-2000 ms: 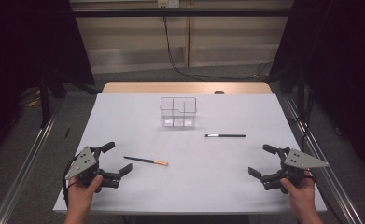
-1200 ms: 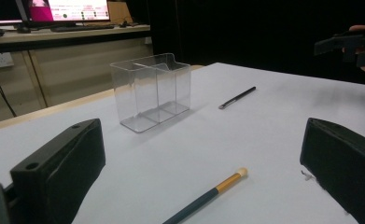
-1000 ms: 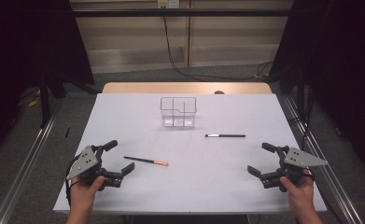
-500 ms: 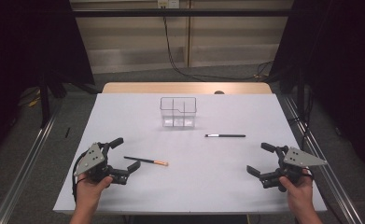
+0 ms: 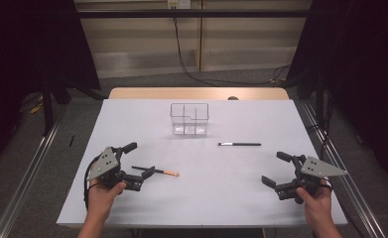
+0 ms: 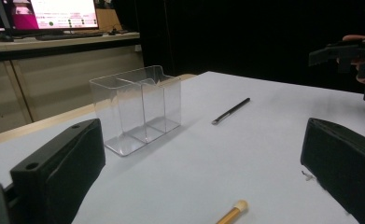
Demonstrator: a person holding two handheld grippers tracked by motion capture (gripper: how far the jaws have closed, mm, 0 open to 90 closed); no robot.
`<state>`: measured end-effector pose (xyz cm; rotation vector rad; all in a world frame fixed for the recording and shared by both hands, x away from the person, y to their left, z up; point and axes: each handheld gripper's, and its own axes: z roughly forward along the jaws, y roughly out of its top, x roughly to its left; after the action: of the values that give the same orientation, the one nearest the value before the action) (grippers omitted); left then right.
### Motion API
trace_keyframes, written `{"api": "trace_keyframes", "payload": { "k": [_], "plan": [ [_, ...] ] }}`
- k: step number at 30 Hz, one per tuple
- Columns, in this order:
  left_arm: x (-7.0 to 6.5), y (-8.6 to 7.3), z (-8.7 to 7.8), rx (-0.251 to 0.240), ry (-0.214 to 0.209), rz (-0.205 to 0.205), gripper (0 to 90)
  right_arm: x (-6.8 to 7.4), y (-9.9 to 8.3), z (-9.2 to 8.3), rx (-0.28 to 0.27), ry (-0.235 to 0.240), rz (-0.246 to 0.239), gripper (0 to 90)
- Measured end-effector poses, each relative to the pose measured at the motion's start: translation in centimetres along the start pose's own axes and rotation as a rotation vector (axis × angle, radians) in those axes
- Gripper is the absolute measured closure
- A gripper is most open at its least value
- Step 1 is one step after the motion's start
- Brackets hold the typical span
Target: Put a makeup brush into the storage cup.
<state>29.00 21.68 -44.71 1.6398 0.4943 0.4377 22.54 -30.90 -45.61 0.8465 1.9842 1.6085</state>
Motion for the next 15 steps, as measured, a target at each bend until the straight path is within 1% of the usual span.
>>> {"api": "trace_keyframes", "payload": {
  "k": [6, 7, 9, 11, 15],
  "plan": [
    [0.2, 0.1, 0.8, 0.009, -0.008, 0.005, 0.0, 0.2, 0.0, 0.3, -0.002, 0.012, 0.002, 0.0],
    [0.2, 0.2, 1.0, 0.009, -0.007, 0.011, 0.0, 0.2, 0.0, 0.3, -0.003, 0.014, 0.003, 0.0],
    [0.1, 0.2, 1.3, 0.001, -0.015, -0.001, 0.0, 0.1, 0.0, 0.3, -0.004, 0.015, 0.005, 0.0],
    [0.1, 0.3, 1.7, 0.005, -0.022, 0.01, 0.0, 0.1, 0.0, 0.3, -0.006, 0.015, 0.007, 0.0],
    [-0.2, 0.4, 2.6, -0.001, -0.036, 0.004, 0.0, 0.0, 0.0, 0.2, -0.008, 0.011, 0.008, 0.0]
  ]
}}
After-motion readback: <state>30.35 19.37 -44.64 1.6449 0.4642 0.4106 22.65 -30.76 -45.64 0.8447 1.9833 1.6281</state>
